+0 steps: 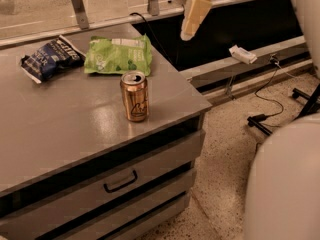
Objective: Pick green rice chip bag
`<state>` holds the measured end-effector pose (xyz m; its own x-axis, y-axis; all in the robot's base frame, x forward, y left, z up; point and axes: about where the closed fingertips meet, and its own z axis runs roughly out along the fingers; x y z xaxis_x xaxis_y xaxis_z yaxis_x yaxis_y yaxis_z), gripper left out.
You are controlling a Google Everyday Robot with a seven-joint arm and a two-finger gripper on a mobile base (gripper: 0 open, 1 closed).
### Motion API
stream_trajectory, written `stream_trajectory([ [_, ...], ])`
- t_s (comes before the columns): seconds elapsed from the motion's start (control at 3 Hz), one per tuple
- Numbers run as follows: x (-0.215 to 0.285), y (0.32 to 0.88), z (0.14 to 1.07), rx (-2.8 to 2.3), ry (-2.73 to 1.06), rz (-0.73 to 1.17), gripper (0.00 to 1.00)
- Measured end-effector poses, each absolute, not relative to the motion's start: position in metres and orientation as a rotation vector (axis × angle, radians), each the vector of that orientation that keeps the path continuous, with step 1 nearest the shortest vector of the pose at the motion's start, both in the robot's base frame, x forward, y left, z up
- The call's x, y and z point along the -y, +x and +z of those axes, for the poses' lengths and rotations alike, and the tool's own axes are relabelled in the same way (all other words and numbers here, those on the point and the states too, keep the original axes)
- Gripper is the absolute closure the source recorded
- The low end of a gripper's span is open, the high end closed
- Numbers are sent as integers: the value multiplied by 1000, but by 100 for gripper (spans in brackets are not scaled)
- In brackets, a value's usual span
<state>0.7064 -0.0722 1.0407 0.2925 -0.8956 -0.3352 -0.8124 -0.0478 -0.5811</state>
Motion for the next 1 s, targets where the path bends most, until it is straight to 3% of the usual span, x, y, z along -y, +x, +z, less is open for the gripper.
stream_trajectory([
  [1.0, -29, 785, 965, -1489, -1849, 47, 0],
])
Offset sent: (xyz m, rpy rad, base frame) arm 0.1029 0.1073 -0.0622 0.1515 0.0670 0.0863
